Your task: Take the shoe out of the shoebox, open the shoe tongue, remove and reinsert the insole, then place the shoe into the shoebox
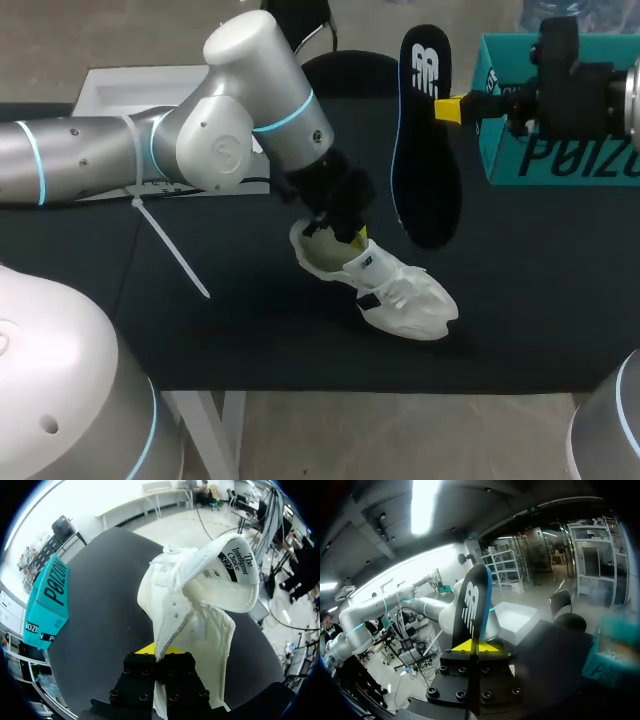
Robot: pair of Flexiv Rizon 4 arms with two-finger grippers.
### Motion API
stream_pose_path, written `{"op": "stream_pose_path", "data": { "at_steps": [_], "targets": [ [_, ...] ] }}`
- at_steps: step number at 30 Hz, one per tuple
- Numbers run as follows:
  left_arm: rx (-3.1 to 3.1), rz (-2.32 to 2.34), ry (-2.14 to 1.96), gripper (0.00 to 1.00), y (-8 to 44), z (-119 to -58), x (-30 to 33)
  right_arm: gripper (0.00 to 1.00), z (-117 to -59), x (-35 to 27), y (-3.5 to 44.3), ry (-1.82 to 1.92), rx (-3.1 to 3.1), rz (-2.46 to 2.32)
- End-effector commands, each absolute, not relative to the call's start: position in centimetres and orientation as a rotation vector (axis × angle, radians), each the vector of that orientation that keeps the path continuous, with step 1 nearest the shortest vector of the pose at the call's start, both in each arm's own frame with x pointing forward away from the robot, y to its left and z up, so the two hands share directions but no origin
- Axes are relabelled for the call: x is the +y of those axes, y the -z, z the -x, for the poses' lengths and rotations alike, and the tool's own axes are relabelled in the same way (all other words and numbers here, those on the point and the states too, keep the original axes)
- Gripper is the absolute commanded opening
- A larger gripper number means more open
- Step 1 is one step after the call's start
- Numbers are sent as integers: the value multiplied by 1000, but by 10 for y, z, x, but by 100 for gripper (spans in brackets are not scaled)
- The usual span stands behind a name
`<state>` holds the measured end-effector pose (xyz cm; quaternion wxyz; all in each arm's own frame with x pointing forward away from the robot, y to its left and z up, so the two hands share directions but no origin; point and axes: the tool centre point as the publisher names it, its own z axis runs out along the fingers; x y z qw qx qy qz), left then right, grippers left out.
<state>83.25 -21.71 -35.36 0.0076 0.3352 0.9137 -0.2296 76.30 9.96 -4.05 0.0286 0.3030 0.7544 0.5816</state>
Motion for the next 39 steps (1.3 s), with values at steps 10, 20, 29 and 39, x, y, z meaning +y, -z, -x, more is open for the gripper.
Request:
{"op": "stream_pose_path", "data": {
  "at_steps": [10, 20, 29, 39],
  "targets": [
    [2858, -1091, 716, 0, 360, -833, -232, 0, -701, 29, 15, -1801, 2375, -1009],
    [2836, -1136, 729, 0, 358, -831, -241, 0, -695, 37, 8, -1773, 2424, -1007],
    [2799, -1337, 908, 0, 331, -832, -253, 0, -695, 37, 8, -1773, 2424, -1007],
    [2737, -1671, 774, 0, 307, -836, -258, 0, -695, 37, 8, -1773, 2424, -1007]
  ]
}}
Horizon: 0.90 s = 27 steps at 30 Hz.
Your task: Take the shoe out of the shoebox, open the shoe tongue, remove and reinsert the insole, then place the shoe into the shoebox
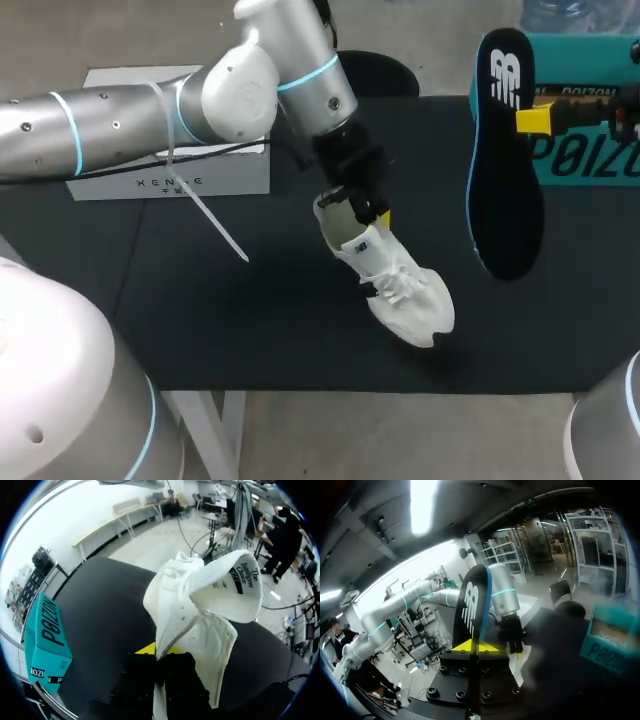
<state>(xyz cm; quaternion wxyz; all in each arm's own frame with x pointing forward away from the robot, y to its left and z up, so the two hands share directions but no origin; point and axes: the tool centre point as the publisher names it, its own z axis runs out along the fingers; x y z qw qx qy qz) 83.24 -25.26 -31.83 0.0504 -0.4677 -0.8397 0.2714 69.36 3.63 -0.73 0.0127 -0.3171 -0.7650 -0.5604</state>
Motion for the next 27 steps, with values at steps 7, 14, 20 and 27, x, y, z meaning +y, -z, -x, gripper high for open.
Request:
{"op": "stream_pose_path", "data": {
  "at_steps": [7, 14, 20, 27],
  "targets": [
    [-2219, 1784, -524, 0, 309, -825, -263, 0, -695, 37, 8, 1744, -2385, 990],
    [-1957, 1983, -426, 0, 333, -798, -272, 0, -695, 37, 8, 1744, -2385, 990],
    [-1919, 2046, -345, 0, 358, -791, -287, 0, -695, 37, 8, 1744, -2385, 990],
    [-1919, 2063, -328, 0, 374, -795, -304, 0, -695, 37, 8, 1744, -2385, 990]
  ]
}}
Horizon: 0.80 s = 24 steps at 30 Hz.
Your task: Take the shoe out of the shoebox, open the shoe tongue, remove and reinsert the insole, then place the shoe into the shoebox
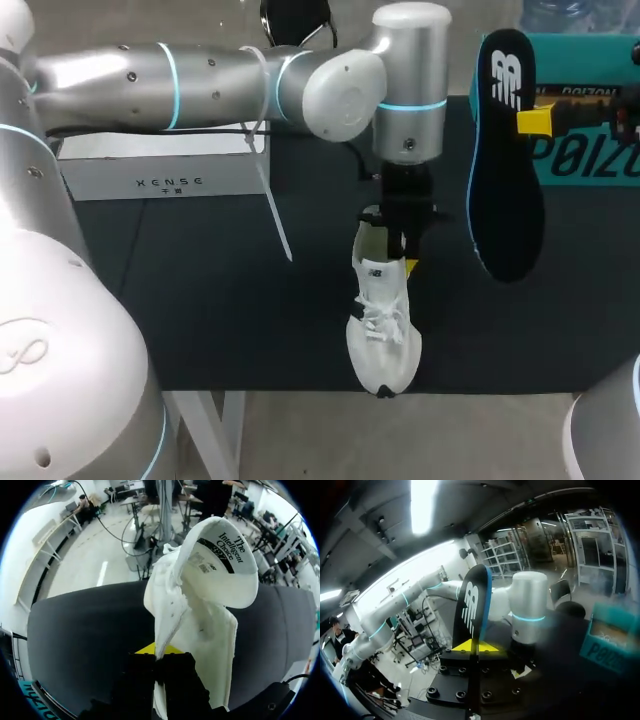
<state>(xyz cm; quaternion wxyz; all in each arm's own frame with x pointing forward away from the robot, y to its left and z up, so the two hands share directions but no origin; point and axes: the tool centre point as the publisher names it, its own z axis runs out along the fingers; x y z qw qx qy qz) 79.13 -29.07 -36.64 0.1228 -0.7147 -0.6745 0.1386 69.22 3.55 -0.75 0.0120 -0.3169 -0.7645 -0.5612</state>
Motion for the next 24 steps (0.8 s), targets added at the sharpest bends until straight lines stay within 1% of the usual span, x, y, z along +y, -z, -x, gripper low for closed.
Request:
{"op": "stream_pose_path", "data": {
  "at_steps": [1, 10, 19, 20, 21, 24],
  "targets": [
    [-1924, 2064, -331, 0, 374, -797, -307, 0, -695, 37, 8, 1744, -2385, 990],
    [-1995, 2068, -381, 0, 375, -813, -322, 0, -695, 37, 8, 1744, -2385, 990],
    [-2016, 2055, -440, 0, 381, -813, -318, 0, -695, 37, 8, 1744, -2385, 990],
    [-2031, 2047, -447, 22, 381, -813, -317, 0, -695, 37, 8, 1744, -2385, 990],
    [-2028, 2055, -439, 100, 381, -814, -316, 0, -695, 37, 8, 1744, -2385, 990],
    [-2059, 2054, -472, 100, 376, -816, -314, 0, -695, 37, 8, 1744, -2385, 990]
  ]
}}
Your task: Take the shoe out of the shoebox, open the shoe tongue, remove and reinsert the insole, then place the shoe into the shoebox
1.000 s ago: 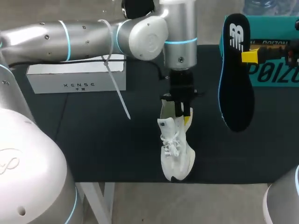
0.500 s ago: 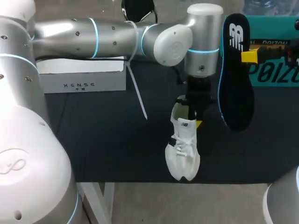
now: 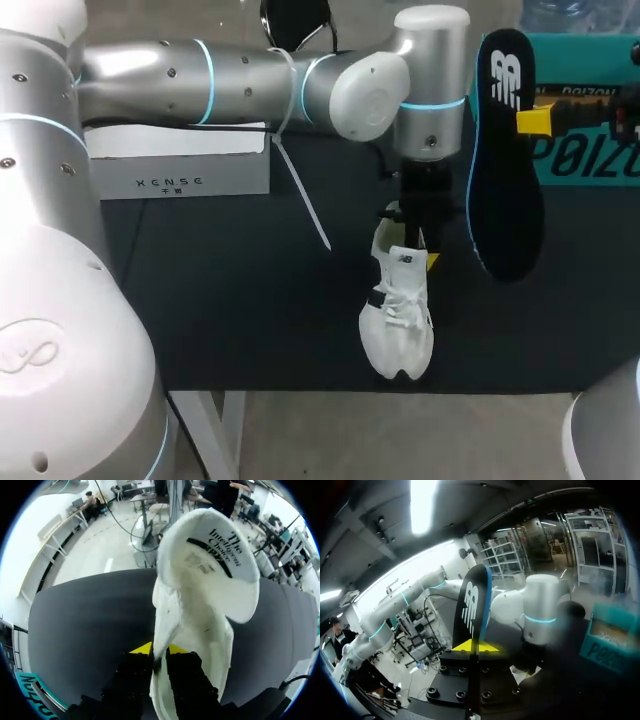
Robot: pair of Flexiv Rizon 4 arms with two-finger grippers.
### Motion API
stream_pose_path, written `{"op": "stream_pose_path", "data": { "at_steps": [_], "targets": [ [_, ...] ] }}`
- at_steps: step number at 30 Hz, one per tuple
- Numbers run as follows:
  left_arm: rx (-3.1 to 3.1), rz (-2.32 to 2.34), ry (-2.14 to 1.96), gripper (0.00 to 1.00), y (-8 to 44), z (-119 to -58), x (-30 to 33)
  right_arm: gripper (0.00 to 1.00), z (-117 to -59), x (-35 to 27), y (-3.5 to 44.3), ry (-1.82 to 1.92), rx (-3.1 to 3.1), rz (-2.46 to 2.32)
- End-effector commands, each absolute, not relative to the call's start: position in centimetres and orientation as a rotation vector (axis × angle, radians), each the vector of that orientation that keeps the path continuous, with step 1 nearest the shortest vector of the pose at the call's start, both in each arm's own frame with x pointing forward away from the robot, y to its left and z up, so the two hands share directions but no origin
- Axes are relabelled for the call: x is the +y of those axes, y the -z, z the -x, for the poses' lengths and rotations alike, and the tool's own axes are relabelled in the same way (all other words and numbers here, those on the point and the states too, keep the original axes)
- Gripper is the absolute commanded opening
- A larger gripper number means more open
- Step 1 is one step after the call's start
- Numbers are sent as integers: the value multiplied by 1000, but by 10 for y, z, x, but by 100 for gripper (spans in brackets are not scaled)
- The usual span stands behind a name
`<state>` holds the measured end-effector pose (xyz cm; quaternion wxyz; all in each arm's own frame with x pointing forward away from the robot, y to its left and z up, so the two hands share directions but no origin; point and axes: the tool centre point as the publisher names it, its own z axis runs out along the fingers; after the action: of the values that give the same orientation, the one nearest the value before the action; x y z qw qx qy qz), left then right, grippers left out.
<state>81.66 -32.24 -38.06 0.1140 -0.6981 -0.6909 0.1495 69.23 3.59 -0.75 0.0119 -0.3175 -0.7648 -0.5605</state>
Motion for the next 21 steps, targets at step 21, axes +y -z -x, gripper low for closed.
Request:
{"op": "stream_pose_path", "data": {
  "at_steps": [21],
  "targets": [
    [-2513, 2027, -1275, 100, 287, -871, -260, 0, -695, 37, 8, 1744, -2385, 990]
  ]
}}
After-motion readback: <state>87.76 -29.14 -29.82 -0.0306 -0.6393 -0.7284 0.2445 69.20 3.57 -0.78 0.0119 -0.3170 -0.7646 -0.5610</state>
